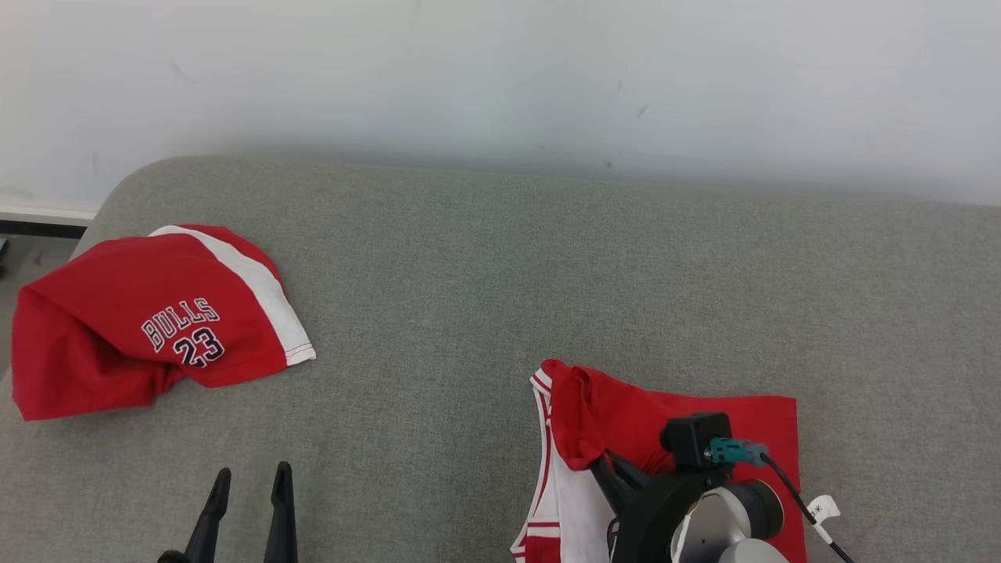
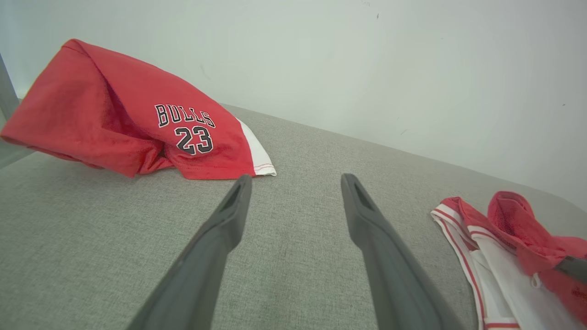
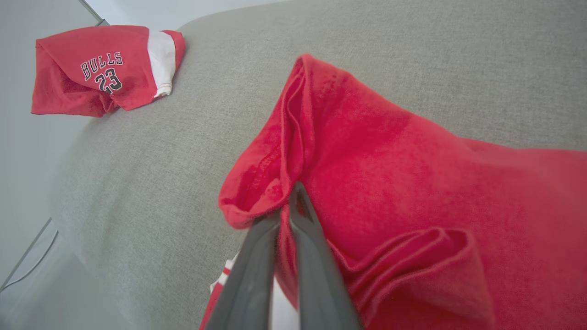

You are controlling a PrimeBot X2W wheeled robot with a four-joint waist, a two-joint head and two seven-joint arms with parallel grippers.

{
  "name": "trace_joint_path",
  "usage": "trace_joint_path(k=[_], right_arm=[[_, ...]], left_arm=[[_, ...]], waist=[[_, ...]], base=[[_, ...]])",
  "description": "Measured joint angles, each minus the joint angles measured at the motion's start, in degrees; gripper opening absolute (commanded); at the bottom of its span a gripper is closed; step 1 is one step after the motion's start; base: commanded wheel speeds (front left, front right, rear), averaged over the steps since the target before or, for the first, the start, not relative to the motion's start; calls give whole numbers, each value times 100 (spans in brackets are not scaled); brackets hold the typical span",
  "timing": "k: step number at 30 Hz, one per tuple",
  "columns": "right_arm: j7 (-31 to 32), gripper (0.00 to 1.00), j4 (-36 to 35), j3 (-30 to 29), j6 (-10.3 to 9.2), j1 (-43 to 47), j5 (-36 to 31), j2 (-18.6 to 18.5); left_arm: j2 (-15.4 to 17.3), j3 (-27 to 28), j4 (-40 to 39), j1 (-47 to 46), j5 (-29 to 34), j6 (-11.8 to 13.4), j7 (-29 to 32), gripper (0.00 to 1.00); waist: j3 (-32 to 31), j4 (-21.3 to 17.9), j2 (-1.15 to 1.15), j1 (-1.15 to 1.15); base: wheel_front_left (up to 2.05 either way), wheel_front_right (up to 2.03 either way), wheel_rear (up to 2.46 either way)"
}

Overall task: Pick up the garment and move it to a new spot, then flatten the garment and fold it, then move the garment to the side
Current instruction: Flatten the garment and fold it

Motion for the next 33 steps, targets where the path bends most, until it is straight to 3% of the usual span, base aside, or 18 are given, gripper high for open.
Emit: trace_joint_path(k=[1, 7, 11, 13, 18, 22, 27, 33], right_arm=[[-71, 100, 35, -7, 0, -38, 32, -2], [-397, 100, -46, 27, 0, -152, 720, -1], [-634, 100, -453, -288, 1, -171, 798, 7], [-684, 100, -669, -701, 1, -150, 593, 5], [-407, 100, -918, -1858, 0, 260, -1047, -9], [-238, 100, -1032, -2064, 0, 588, -1577, -11], [-339, 100, -1050, -1996, 1, 850, -1574, -2], [-1360, 100, -1116, -2164, 1, 1138, -1389, 0]], left_arm=[[0, -1, 3, 5, -1, 0, 0, 100], [-2, 23, 19, 60, -1, 0, 0, 100], [0, 69, -2, 96, -1, 0, 0, 100], [-2, 81, -15, 105, -1, 0, 0, 100], [-18, 79, -45, 109, -3, 0, 0, 100], [-18, 79, -52, 105, -40, 0, 0, 100], [-16, 46, -46, 77, -45, 0, 0, 100], [-22, 36, -3, 81, -45, 0, 0, 100]], waist=[[-10, 10, 0, 0], [-70, 12, 0, 0], [-102, -41, 0, 0], [-115, -74, 0, 0], [-101, -149, 0, 0], [-54, -189, 0, 0], [-8, -214, 0, 0], [-123, -208, 0, 0]], base=[[0, 0, 0], [0, 0, 0], [0, 0, 0], [0, 0, 0], [0, 0, 0], [0, 0, 0], [0, 0, 0], [0, 0, 0]])
